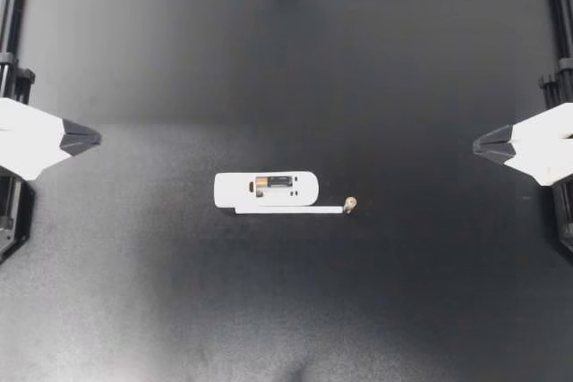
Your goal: Place the battery into the slot of the remote controller.
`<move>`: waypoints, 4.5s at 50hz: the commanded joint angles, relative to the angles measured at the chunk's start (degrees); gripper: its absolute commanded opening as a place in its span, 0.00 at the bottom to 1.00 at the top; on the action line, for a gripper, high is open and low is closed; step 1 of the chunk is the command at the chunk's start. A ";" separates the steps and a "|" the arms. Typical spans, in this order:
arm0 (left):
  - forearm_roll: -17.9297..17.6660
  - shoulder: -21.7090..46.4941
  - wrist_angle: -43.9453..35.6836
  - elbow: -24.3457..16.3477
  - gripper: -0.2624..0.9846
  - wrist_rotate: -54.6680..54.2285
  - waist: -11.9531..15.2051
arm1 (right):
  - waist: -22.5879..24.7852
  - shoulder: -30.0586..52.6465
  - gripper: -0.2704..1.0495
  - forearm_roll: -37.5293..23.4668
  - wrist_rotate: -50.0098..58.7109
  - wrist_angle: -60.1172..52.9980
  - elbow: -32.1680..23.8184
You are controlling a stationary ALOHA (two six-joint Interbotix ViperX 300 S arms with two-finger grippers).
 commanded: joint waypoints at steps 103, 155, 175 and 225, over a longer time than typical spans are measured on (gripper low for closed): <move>0.00 2.20 -1.05 0.53 0.09 0.62 0.09 | -1.76 54.40 0.64 -0.18 0.18 41.31 -28.74; 0.00 2.20 -1.05 0.70 0.09 0.53 0.09 | -1.76 58.27 0.33 -0.97 0.35 43.33 -30.85; 0.00 3.34 -0.70 0.97 0.09 0.09 0.09 | -1.76 56.95 0.27 -0.97 0.44 42.54 -30.94; -0.18 47.20 17.40 -16.35 0.09 -0.09 3.08 | -3.69 58.89 0.26 0.18 0.44 -18.19 -14.85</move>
